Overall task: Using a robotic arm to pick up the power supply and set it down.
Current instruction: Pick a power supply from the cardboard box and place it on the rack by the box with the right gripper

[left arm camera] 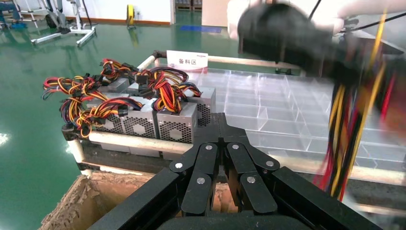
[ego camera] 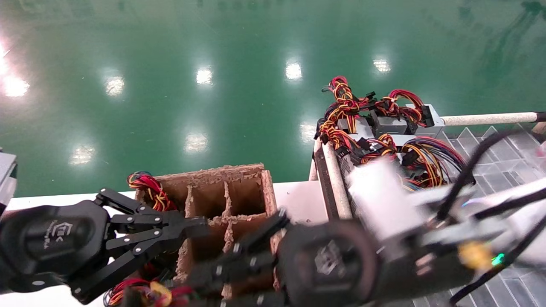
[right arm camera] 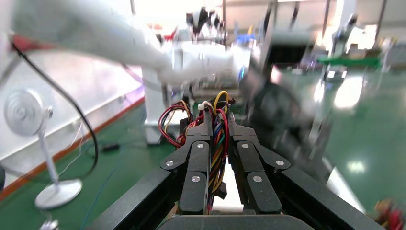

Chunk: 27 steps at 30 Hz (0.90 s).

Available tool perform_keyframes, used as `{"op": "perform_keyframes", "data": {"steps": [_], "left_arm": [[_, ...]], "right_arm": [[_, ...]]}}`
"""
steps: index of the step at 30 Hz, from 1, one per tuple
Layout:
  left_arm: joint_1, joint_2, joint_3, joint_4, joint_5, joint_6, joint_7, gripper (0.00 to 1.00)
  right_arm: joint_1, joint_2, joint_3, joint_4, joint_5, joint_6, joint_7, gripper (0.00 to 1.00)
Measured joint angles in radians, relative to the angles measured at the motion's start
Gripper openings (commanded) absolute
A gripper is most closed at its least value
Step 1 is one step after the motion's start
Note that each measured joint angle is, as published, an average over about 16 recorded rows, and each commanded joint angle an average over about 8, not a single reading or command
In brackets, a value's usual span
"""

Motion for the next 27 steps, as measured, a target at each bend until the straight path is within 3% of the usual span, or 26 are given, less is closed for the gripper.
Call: {"op": "perform_keyframes", "data": {"steps": [7,14,27], "left_arm": [[0.000,0.000,0.000,0.000,0.000,0.000,0.000,0.00],[0.000,0.000,0.000,0.000,0.000,0.000,0.000,0.00],[0.000,0.000,0.000,0.000,0.000,0.000,0.000,0.00]], "right_arm": [[0.065,0.092,0.038,0.014,0.082,-0.007,0.039,0.00],[0.124,0.239,0.069,-0.011,0.132,-0.011,0.068,0.00],[0.229,0.527,0.097,-0.174,0.085,-0.008,0.059,0.00]]}}
